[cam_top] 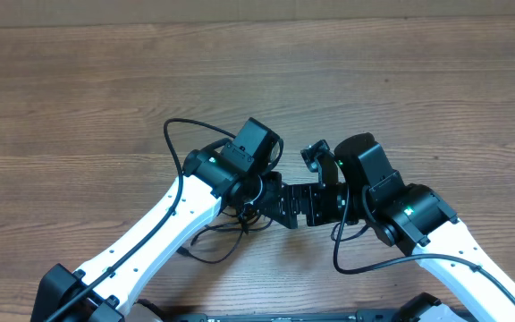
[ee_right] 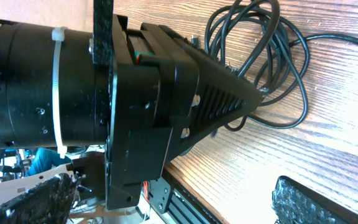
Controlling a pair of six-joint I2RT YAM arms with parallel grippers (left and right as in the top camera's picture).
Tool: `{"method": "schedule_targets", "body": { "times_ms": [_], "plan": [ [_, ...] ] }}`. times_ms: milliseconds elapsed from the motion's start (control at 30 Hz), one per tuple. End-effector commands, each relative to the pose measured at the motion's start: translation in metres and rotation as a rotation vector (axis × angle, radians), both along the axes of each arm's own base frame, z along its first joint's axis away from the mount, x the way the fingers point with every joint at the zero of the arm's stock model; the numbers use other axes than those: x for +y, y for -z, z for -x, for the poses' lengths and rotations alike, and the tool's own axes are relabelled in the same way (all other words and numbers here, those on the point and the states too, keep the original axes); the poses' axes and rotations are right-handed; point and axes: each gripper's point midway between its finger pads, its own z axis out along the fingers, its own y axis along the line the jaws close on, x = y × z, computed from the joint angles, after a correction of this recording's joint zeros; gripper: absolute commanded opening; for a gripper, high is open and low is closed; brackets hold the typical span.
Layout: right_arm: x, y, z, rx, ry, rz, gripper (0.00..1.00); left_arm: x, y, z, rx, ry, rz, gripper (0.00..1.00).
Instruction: Untangle cables
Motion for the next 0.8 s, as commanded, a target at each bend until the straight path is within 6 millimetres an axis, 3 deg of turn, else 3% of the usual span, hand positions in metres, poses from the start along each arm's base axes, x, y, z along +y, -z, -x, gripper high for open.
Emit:
{"method": "schedule_targets", "body": {
  "times_ms": [0,67,267,533,667,767],
  "plan": [
    [0.000,-0.009,-0.003,-0.039,0.007,-0.011,1.00,0.000,0.001,0.002,0.014,-0.019,0.005,0.04],
    [0.000,-0.010,-0.006,-0.055,0.013,-0.013,1.00,0.000,0.000,0.002,0.018,-0.021,0.008,0.04],
    [0.019,-0.040,-0.012,-0.139,-0.044,-0.155,1.00,-0.001,-0.010,-0.001,0.001,0.014,0.030,0.04],
    [0.036,-0.085,-0.007,-0.196,-0.135,-0.350,1.00,0.017,-0.077,-0.029,-0.144,0.041,0.064,0.04],
    [0.023,-0.114,-0.008,-0.288,-0.114,-0.403,1.00,0.029,-0.102,-0.031,-0.187,0.040,0.070,0.04],
    [-0.007,-0.128,-0.011,-0.336,0.010,-0.360,1.00,0.035,-0.112,-0.026,-0.211,0.051,0.069,0.04]
  ]
}}
